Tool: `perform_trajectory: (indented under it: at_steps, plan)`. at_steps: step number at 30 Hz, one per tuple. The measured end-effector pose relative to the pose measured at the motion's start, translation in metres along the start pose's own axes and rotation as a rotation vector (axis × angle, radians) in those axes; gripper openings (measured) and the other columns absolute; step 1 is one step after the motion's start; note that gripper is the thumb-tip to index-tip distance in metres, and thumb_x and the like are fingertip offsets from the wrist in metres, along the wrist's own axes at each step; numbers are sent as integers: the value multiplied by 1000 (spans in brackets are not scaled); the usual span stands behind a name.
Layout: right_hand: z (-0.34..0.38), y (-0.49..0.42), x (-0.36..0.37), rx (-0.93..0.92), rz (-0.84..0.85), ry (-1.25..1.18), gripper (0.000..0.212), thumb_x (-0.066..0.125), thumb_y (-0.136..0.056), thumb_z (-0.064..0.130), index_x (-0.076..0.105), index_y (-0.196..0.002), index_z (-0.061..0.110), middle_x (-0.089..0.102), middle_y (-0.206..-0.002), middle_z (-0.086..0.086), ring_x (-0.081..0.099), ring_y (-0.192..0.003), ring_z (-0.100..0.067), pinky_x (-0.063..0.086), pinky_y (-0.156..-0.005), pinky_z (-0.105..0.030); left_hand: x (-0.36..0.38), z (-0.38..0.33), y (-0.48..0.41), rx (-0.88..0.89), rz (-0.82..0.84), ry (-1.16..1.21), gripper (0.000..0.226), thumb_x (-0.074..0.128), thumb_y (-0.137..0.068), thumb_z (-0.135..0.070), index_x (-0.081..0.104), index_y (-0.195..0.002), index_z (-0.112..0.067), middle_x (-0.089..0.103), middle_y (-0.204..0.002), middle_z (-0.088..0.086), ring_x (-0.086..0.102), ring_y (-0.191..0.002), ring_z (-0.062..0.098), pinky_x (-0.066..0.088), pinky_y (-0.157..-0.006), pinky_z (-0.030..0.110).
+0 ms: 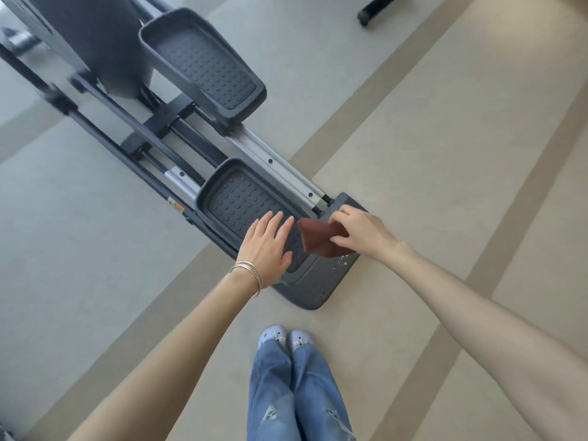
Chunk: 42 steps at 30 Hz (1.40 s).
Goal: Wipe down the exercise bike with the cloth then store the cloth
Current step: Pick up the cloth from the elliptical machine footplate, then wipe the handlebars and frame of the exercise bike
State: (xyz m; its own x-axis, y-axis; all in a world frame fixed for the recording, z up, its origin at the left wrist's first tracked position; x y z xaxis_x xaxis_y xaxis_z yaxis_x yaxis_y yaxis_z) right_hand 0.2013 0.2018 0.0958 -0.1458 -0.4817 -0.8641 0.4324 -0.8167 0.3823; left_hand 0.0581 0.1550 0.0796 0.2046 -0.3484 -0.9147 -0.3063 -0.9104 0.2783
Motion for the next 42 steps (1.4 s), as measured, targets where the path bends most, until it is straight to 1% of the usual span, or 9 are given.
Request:
perform_trajectory:
  at_steps: [9,13,17,23,29,33,37,40,42]
  plan:
    - [-16,137,-172,175,-365,-174,22,69,-74,20,61,-94,20,64,-95,5,56,-89,-18,44,-72,-31,-177,-149,-15,382,-188,-51,67,48,-90,-41,17,-145,-20,22,-154,4,12,-143,25,8,-117,40]
    - [-30,190,-213,200,-522,-265,24,74,-71,17,64,-93,19,64,-93,6,56,-86,-15,45,-74,-29,-212,-217,-9,582,-232,-82,65,54,-86,-45,29,-142,-22,34,-148,-1,17,-142,23,4,-117,39]
    - [-46,234,-233,204,-624,-298,25,76,-69,18,65,-91,20,64,-91,7,57,-83,-12,47,-75,-30,-217,-263,-5,687,-240,-65,55,59,-82,-43,45,-131,-22,51,-135,-4,30,-137,18,11,-116,38]
    - [-98,298,-243,199,-685,-430,22,76,-69,15,65,-87,22,63,-87,12,56,-81,-7,47,-75,-27,-206,-316,-16,655,-213,63,37,67,-75,-42,55,-104,-22,63,-107,-6,55,-108,17,31,-108,35]
    - [-182,364,-254,231,-721,-564,21,74,-71,11,63,-82,25,64,-84,14,59,-81,-6,46,-75,-19,-172,-403,-35,606,-58,248,42,72,-72,-37,55,-106,-18,63,-103,-3,55,-99,18,37,-89,26]
    - [-241,403,-266,233,-744,-618,21,75,-72,11,63,-82,24,64,-84,12,59,-81,-5,45,-73,-16,-150,-470,-45,556,49,443,44,77,-71,-31,55,-107,-16,63,-100,-4,57,-93,15,43,-82,26]
    - [-298,431,-271,261,-721,-688,21,75,-73,14,62,-84,27,63,-82,18,60,-80,-2,45,-68,-9,-145,-521,-58,470,-59,577,22,72,-75,-14,59,-92,-7,68,-85,4,63,-81,20,44,-72,24]
    - [-332,440,-270,289,-676,-683,28,73,-75,13,56,-84,33,63,-87,16,59,-84,1,48,-77,-13,-150,-547,-64,437,-145,605,17,70,-75,-16,60,-89,-14,65,-77,-9,60,-72,8,42,-65,10]
    - [-343,440,-266,264,-657,-711,38,75,-73,9,56,-89,37,63,-95,13,59,-87,1,49,-81,-16,-154,-564,-68,453,-170,589,17,69,-75,-16,60,-89,-17,63,-77,-14,59,-71,5,40,-64,8]
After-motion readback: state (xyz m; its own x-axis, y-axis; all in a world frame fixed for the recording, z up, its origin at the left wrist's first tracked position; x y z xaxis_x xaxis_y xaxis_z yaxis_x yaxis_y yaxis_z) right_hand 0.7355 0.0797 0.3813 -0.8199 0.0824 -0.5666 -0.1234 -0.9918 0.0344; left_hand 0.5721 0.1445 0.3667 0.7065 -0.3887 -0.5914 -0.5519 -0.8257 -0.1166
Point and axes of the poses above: each hand's wrist, its own y-axis away from the middle knuckle, its own x-axis out of the palm, z = x × y, the point moved 10 cm from there along -y, towards the middle knuckle
